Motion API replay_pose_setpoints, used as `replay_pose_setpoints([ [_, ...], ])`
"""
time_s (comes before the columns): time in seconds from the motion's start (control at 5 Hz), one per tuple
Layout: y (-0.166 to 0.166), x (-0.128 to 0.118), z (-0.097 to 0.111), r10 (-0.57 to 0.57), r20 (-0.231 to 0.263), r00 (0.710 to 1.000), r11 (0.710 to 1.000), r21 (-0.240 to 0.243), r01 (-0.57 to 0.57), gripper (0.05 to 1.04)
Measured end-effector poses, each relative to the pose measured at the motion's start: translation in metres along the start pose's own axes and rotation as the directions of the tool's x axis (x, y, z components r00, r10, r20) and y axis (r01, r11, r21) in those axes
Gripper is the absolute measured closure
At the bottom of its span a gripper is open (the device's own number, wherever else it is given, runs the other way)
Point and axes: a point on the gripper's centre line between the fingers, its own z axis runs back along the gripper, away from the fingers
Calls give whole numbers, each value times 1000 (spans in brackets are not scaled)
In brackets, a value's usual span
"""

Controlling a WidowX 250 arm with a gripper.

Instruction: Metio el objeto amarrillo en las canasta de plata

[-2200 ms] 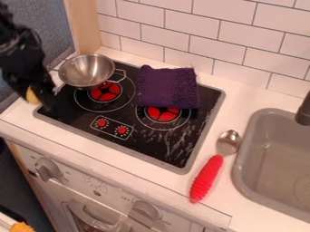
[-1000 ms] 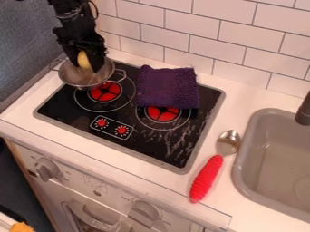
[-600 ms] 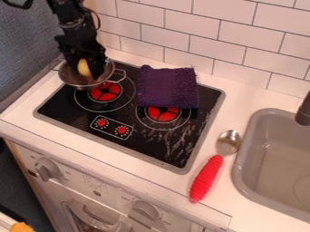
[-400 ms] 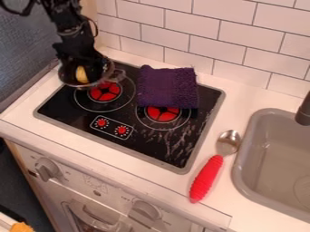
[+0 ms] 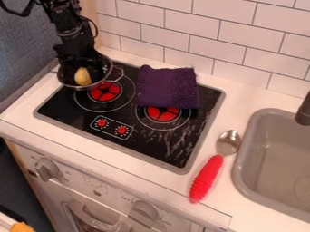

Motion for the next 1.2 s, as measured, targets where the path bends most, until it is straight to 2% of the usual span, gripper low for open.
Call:
replay_pose_setpoints([
  [0.4,-4,-2,1,-9,-3,1000,1000,-24,9,83],
  [0.6,-8,0,13,-19,20,1000,999,-40,20,83],
  [0.8,-9,1,43,-24,79,997,999,-29,26,83],
  [1.0,-12,-7,70,-29,130,991,999,-41,35,83],
  [1.2,-17,-21,89,-41,182,982,998,-45,50,83],
])
